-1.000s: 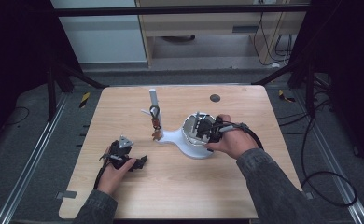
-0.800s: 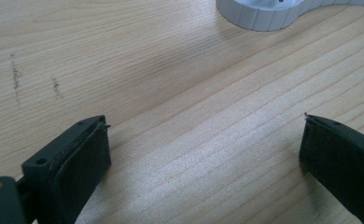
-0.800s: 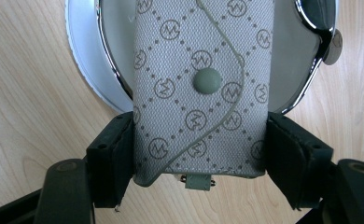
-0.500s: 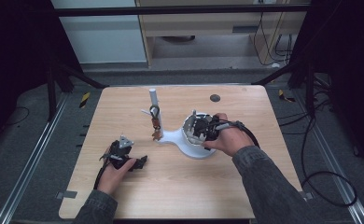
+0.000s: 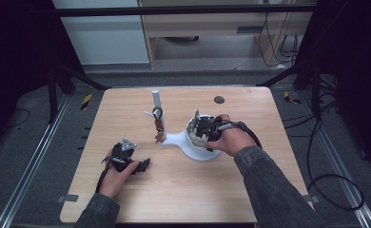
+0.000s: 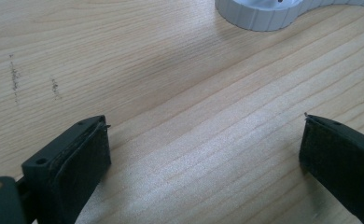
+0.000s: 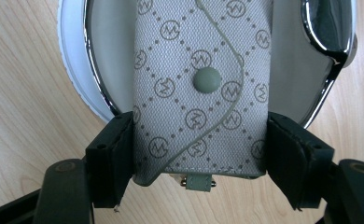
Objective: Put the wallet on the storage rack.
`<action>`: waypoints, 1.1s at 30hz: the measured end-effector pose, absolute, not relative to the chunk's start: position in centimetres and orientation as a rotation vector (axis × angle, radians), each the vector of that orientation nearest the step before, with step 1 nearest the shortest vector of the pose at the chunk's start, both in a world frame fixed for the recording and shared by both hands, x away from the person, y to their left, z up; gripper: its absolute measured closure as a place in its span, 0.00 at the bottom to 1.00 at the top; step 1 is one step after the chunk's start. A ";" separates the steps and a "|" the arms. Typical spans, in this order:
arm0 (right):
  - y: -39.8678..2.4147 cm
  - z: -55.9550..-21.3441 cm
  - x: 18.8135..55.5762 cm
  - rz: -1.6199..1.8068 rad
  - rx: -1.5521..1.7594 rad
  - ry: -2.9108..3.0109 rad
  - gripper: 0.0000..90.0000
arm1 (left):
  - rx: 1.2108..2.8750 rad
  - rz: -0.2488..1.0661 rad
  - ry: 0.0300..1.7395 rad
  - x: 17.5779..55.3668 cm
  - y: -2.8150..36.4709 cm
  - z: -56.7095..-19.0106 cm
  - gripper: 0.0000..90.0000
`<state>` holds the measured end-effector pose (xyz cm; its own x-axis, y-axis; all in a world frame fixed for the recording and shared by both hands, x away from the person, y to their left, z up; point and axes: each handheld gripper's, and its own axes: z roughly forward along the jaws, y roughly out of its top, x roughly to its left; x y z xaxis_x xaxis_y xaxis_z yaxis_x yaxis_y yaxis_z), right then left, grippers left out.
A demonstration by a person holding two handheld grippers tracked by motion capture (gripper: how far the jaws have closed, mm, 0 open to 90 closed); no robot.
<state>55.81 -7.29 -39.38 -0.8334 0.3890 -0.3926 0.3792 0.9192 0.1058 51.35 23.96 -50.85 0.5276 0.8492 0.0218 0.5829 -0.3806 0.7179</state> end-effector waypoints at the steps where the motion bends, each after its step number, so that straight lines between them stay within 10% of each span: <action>1: -7.3 -39.4 55.8 0.039 0.564 2.665 0.33 | 2.105 0.517 1.158 51.3 24.0 -50.8 0.01; 33: -7.5 -39.7 56.6 0.090 0.629 2.689 0.32 | 2.106 0.517 1.156 51.4 24.0 -50.8 0.01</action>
<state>56.56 -7.53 -39.73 -0.8291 0.4393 -0.3458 0.4152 0.8980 0.1455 51.35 23.95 -50.85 0.5290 0.8483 0.0226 0.5826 -0.3825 0.7171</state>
